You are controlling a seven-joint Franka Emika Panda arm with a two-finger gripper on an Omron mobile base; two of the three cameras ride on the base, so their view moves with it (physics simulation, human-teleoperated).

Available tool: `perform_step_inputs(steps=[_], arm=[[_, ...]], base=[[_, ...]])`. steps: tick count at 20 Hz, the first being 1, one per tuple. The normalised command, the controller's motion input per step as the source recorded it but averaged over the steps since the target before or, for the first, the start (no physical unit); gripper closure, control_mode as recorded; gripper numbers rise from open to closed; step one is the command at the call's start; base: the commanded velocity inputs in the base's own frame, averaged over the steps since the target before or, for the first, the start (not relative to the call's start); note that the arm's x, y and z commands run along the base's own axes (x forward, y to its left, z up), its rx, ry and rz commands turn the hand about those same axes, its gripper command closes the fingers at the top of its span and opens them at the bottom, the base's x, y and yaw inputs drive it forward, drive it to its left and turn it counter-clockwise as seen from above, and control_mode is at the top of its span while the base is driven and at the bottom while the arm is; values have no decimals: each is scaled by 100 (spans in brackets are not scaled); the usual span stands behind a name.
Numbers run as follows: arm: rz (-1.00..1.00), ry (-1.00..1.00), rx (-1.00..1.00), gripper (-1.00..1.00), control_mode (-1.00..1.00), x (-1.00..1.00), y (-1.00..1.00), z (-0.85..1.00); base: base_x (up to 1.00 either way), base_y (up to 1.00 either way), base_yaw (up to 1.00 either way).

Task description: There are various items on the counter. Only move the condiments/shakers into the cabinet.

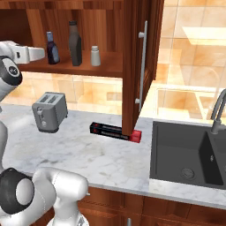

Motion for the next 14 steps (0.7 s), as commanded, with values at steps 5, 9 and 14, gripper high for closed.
perform_step_inputs(steps=[5,9,14], arm=[[0,3,0,-100,-100,-100,-43,-2],[0,12,0,-100,-100,-100,-62,-11],[0,17,0,-100,-100,-88,-60,-33]], base=[[0,0,0],[0,0,0],[0,0,0]])
